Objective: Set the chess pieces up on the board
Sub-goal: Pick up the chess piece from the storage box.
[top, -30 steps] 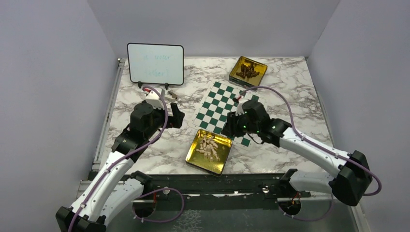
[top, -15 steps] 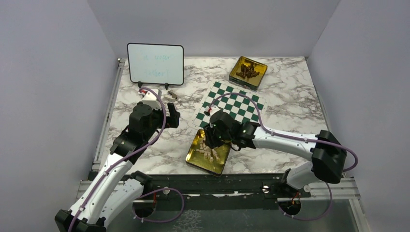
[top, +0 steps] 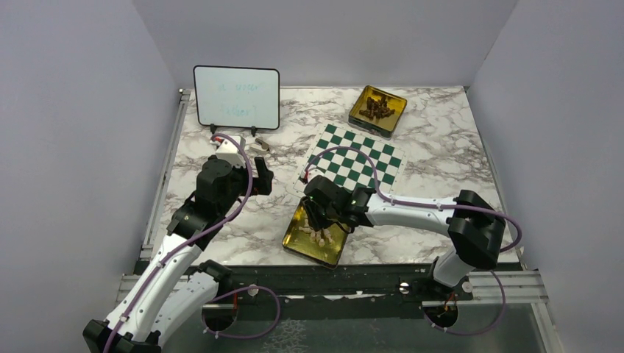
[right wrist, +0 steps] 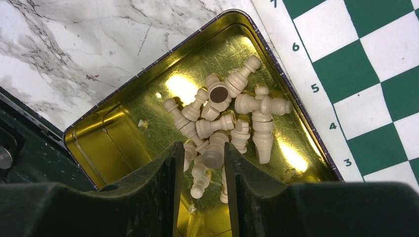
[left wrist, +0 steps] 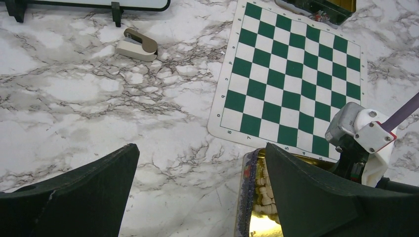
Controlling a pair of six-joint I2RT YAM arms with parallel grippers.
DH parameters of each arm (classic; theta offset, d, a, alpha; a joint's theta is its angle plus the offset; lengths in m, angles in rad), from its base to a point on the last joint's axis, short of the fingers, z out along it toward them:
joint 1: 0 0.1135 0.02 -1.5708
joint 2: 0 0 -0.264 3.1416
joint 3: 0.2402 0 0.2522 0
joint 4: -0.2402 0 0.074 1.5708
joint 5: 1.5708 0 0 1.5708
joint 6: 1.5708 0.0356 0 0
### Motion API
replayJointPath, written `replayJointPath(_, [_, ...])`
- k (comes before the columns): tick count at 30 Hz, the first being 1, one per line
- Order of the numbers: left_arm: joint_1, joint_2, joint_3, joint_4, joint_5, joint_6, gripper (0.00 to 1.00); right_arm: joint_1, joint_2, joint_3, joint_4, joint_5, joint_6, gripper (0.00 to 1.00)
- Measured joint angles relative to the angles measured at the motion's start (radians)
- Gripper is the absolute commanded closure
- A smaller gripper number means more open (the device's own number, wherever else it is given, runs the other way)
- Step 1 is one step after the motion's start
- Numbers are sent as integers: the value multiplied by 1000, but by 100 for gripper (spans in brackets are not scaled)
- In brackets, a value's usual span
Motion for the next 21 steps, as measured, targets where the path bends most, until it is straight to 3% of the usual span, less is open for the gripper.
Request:
replayJointPath(8, [0, 0, 0, 0, 0, 0, 1, 13, 2, 0, -23, 13, 7, 57])
replayJointPath(21, [0, 1, 0, 0, 0, 0, 1, 19, 12, 0, -47, 28, 13, 63])
